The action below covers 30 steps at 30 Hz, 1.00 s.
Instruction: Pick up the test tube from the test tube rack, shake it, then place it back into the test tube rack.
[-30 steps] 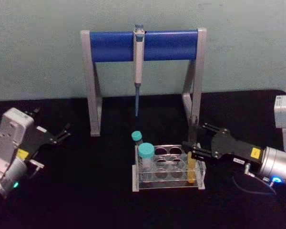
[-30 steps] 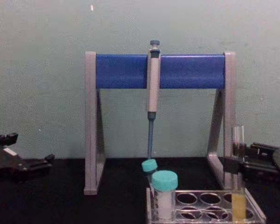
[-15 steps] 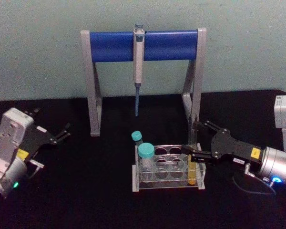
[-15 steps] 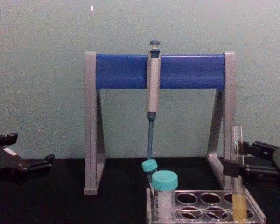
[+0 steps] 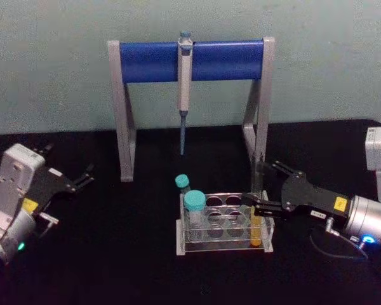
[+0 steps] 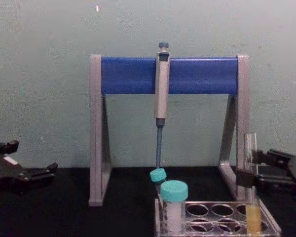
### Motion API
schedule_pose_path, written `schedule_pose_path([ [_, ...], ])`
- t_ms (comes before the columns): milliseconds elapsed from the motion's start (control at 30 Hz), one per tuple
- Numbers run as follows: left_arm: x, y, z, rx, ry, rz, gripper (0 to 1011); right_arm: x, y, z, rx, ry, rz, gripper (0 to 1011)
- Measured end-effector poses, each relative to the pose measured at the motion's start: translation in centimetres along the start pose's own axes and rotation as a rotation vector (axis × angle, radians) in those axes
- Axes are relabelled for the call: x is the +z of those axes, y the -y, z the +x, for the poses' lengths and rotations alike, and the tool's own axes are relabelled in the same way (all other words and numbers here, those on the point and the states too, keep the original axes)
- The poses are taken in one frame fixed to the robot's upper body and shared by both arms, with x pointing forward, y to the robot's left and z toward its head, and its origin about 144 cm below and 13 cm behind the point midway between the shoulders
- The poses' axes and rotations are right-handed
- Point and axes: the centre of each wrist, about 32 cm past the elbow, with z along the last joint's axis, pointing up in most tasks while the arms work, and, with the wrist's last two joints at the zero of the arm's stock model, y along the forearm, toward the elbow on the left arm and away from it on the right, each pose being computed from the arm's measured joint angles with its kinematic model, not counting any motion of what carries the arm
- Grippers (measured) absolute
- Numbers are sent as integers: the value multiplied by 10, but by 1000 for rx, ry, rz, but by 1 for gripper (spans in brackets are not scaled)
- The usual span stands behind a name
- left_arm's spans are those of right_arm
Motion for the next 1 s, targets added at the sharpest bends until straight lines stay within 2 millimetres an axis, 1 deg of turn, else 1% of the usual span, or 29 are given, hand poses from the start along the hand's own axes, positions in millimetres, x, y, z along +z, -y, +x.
schedule_pose_path([
  [300, 0, 0, 0, 0, 0, 0, 1001, 2, 0, -2, -20, 13, 15, 1000],
  [600, 0, 0, 0, 0, 0, 0, 1001, 9, -2, -5, -99, 74, 96, 1000],
  [767, 0, 0, 0, 0, 0, 0, 1001, 13, -2, -6, -170, 115, 174, 1000],
  [833, 0, 0, 0, 0, 0, 0, 1001, 13, -1, -9, -237, 140, 247, 1000],
  [1000, 0, 0, 0, 0, 0, 0, 1001, 12, 2, -12, -343, 153, 326, 1000],
])
